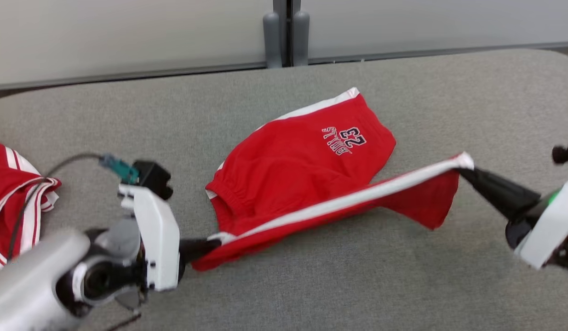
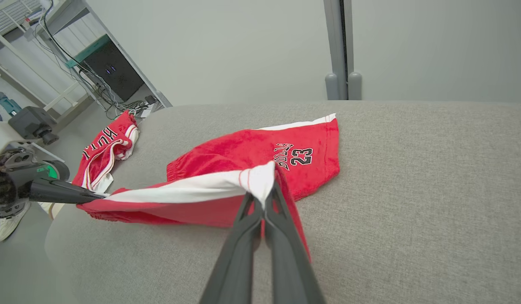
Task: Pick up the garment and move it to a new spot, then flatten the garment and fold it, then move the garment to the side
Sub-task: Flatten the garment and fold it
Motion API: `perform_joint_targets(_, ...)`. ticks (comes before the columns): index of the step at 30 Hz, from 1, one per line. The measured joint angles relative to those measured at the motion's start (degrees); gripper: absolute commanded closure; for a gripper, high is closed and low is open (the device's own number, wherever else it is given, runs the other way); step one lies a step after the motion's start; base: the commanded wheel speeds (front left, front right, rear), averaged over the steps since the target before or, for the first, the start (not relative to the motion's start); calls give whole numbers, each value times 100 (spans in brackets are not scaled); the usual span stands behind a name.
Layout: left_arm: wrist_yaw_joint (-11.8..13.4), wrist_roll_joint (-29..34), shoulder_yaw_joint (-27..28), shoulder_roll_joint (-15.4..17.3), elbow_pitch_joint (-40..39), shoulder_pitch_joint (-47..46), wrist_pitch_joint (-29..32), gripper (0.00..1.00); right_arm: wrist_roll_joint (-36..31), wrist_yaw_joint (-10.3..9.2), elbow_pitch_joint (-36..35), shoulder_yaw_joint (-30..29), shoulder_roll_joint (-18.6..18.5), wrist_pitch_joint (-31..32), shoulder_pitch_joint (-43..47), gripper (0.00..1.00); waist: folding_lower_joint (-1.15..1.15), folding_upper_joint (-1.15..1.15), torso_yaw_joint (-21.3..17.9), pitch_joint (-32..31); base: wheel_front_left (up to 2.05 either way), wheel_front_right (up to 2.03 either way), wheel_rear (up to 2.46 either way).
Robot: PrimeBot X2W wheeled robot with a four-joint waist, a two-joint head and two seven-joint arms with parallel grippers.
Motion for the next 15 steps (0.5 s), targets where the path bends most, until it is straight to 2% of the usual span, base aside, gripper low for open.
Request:
perform_joint_targets(7, -157, -583, 187, -279, 516, -1121, 1181, 100, 194, 0, 623, -180, 167, 824, -1263, 100, 0, 0, 130, 555, 0, 0, 0)
perform_joint_targets(15, -261, -626, 344, -586, 1121, -2119, 1699, 100, 180, 0, 1486, -37, 386, 1368, -2645, 100, 0, 0, 261, 1147, 0, 0, 0)
